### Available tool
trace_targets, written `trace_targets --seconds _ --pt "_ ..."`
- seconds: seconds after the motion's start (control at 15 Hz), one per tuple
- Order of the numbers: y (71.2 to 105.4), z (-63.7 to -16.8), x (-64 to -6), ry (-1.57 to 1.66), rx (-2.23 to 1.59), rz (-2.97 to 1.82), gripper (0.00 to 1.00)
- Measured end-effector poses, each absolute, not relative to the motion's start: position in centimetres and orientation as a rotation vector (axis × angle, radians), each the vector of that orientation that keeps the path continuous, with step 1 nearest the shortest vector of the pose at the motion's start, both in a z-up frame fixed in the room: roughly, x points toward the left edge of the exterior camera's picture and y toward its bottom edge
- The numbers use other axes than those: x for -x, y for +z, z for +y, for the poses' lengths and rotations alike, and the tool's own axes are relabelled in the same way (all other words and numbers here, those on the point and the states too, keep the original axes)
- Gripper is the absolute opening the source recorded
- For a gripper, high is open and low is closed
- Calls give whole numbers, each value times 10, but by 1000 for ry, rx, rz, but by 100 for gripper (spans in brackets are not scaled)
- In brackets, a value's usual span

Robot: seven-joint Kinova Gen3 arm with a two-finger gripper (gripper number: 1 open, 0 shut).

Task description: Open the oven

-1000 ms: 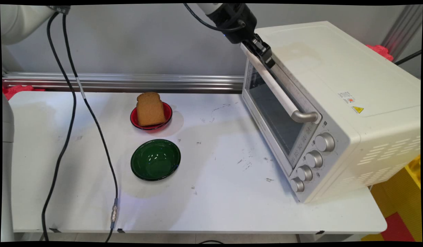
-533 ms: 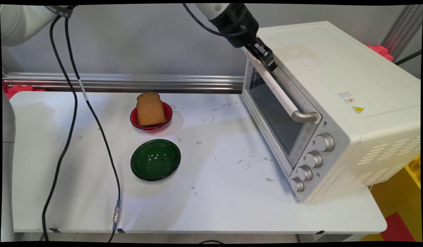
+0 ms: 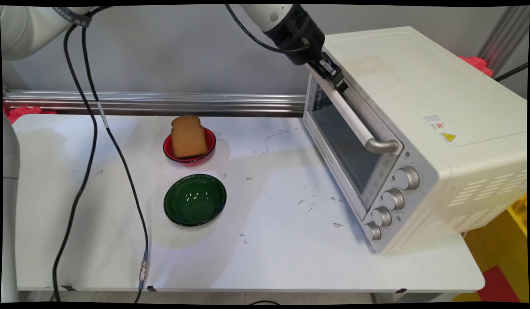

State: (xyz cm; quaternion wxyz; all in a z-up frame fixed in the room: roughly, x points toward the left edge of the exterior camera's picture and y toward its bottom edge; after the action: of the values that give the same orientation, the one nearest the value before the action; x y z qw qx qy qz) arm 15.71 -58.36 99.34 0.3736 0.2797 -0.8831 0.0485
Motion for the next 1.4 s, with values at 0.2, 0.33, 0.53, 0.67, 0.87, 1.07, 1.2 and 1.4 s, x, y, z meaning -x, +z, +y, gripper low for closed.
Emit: trace_targets --seconds 0.2,0.33,0.53,0.67,0.87,1.07,1.2,1.4 --pt "988 -582 -158 126 -708 -2262 0" --pt "983 -579 -161 124 -708 -2266 0" --pt "977 -574 -168 118 -715 -2279 0" --pt "973 -570 -174 114 -719 -2290 0" --pt "968 -564 -184 107 -724 -2309 0" --pt "962 -556 -198 100 -733 -2333 0" --pt "958 -552 -208 96 -738 -2350 0" --pt "952 -547 -220 90 -745 -2369 0"
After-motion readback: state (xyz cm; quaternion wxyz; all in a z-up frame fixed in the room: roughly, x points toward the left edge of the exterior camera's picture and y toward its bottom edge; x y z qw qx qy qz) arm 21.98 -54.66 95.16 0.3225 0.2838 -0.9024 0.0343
